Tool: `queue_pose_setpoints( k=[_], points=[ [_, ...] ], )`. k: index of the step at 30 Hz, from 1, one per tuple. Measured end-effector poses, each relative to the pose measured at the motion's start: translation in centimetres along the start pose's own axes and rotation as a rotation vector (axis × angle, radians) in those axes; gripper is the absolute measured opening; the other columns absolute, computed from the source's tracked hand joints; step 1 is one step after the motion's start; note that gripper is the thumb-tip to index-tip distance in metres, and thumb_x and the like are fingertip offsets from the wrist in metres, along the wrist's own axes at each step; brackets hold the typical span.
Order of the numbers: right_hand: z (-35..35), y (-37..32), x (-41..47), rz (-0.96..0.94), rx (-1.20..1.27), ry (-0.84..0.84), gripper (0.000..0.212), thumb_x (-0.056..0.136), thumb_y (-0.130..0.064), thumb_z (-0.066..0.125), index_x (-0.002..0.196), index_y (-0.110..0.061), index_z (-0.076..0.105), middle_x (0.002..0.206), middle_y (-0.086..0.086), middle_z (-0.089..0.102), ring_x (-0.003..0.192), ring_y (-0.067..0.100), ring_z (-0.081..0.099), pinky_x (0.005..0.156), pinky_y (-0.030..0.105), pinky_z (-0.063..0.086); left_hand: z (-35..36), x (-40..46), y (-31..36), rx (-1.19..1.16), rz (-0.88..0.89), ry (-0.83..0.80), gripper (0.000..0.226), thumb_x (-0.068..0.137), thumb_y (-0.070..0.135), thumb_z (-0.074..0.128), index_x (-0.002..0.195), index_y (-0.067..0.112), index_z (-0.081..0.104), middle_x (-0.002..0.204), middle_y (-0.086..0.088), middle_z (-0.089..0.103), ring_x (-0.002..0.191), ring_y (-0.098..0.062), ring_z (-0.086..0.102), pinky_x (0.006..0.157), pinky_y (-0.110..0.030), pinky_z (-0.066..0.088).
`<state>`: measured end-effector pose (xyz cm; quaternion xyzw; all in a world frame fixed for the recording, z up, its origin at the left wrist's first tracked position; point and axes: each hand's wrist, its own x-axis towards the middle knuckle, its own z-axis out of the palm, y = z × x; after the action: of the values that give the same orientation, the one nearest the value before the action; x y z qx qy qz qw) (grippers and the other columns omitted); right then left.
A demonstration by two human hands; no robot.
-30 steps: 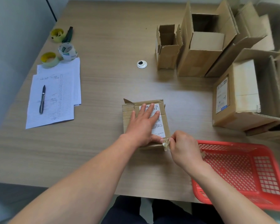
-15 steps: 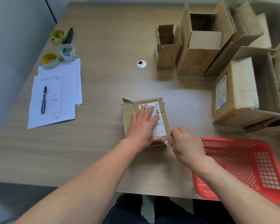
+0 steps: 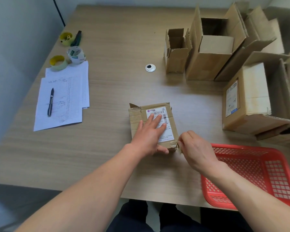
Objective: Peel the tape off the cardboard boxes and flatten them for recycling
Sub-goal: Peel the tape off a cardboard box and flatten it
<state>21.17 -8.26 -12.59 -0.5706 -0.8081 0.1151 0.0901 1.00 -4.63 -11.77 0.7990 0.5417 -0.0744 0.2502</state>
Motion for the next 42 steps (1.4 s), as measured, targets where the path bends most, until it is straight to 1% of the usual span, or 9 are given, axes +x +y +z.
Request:
queue_pose_setpoints(
  k=[4, 9, 14, 18, 22, 27, 34, 38, 42],
  points=[
    [0.3, -0.6, -0.3, 0.046, -0.015, 0.050, 0.013, 0.082, -0.016, 0.078, 0.078, -0.013, 0.065, 0.078, 0.006, 0.060, 0.061, 0.034, 0.060, 0.044, 0.036, 0.045, -0.1, -0.1, 0.1, 0.005, 0.001, -0.002, 0.103, 0.077, 0.064, 0.071, 0.157, 0.022, 0.022, 0.167, -0.004, -0.007, 0.152, -0.027, -0.014, 0.120, -0.057, 0.001],
    [0.0, -1.4, 0.8, 0.057, -0.155, -0.053, 0.027, 0.064, -0.003, 0.082, 0.071, -0.010, 0.057, 0.068, 0.009, 0.055, 0.051, 0.032, 0.054, 0.044, 0.029, 0.025, -0.1, 0.0, 0.1, -0.005, 0.000, -0.006, 0.104, 0.076, 0.063, 0.072, 0.158, 0.022, 0.022, 0.167, -0.003, -0.007, 0.152, -0.026, -0.015, 0.120, -0.057, 0.000],
    [0.5, -0.2, 0.9, -0.023, -0.108, -0.123, 0.003, 0.091, -0.015, 0.055, 0.091, -0.012, 0.053, 0.088, 0.009, 0.056, 0.073, 0.033, 0.057, 0.057, 0.035, 0.033, -0.1, 0.0, -0.1, -0.041, 0.008, 0.002, 0.103, 0.075, 0.063, 0.073, 0.157, 0.022, 0.025, 0.167, -0.003, -0.006, 0.152, -0.025, -0.014, 0.120, -0.057, 0.000],
    [0.5, 0.9, 0.5, -0.109, 0.075, -0.163, 0.029, 0.095, -0.037, 0.026, 0.090, -0.018, 0.048, 0.086, 0.004, 0.052, 0.071, 0.028, 0.051, 0.059, 0.037, 0.038, 0.0, 0.0, -0.4, -0.054, 0.019, -0.002, 0.102, 0.075, 0.062, 0.074, 0.156, 0.024, 0.026, 0.168, -0.002, -0.005, 0.153, -0.025, -0.013, 0.120, -0.056, 0.000],
    [0.4, 1.2, -0.7, -0.093, 0.170, -0.021, 0.019, 0.098, -0.034, 0.045, 0.088, -0.019, 0.054, 0.083, -0.001, 0.054, 0.068, 0.025, 0.055, 0.056, 0.037, 0.044, 0.0, 0.1, -0.6, -0.056, 0.029, -0.006, 0.104, 0.075, 0.063, 0.074, 0.157, 0.024, 0.023, 0.168, -0.002, -0.006, 0.153, -0.024, -0.014, 0.120, -0.056, -0.001],
    [0.6, 0.3, -0.2, 0.080, 0.196, 0.052, 0.017, 0.079, -0.025, 0.083, 0.087, -0.018, 0.070, 0.080, -0.001, 0.063, 0.068, 0.022, 0.062, 0.058, 0.035, 0.050, 0.1, 0.1, -0.6, -0.064, 0.035, -0.014, 0.104, 0.075, 0.063, 0.073, 0.157, 0.023, 0.023, 0.167, -0.002, -0.007, 0.152, -0.025, -0.015, 0.120, -0.056, -0.002],
    [0.2, 0.1, 0.6, 0.151, 0.274, -0.023, 0.008, 0.083, -0.013, 0.076, 0.077, -0.015, 0.073, 0.076, -0.001, 0.066, 0.072, 0.023, 0.062, 0.064, 0.031, 0.043, 0.2, 0.2, -0.7, -0.067, 0.035, -0.015, 0.104, 0.075, 0.064, 0.073, 0.157, 0.024, 0.024, 0.167, -0.002, -0.007, 0.152, -0.025, -0.014, 0.120, -0.056, -0.002],
    [0.1, -0.2, 1.0, 0.106, 0.155, -0.098, 0.007, 0.093, -0.014, 0.062, 0.087, -0.011, 0.064, 0.087, 0.007, 0.064, 0.078, 0.032, 0.060, 0.065, 0.040, 0.046, 0.2, 0.2, -0.7, -0.066, 0.032, -0.014, 0.104, 0.074, 0.065, 0.072, 0.157, 0.024, 0.024, 0.167, -0.001, -0.007, 0.152, -0.025, -0.014, 0.120, -0.056, -0.002],
    [0.1, -1.1, 1.2, 0.048, -0.044, -0.211, 0.009, 0.094, -0.009, 0.050, 0.101, -0.008, 0.055, 0.099, 0.011, 0.056, 0.085, 0.034, 0.057, 0.065, 0.035, 0.034, 0.1, 0.1, -0.6, -0.053, 0.031, -0.016, 0.104, 0.075, 0.066, 0.071, 0.157, 0.024, 0.022, 0.167, -0.001, -0.008, 0.152, -0.025, -0.015, 0.120, -0.055, -0.002]
  ],
)
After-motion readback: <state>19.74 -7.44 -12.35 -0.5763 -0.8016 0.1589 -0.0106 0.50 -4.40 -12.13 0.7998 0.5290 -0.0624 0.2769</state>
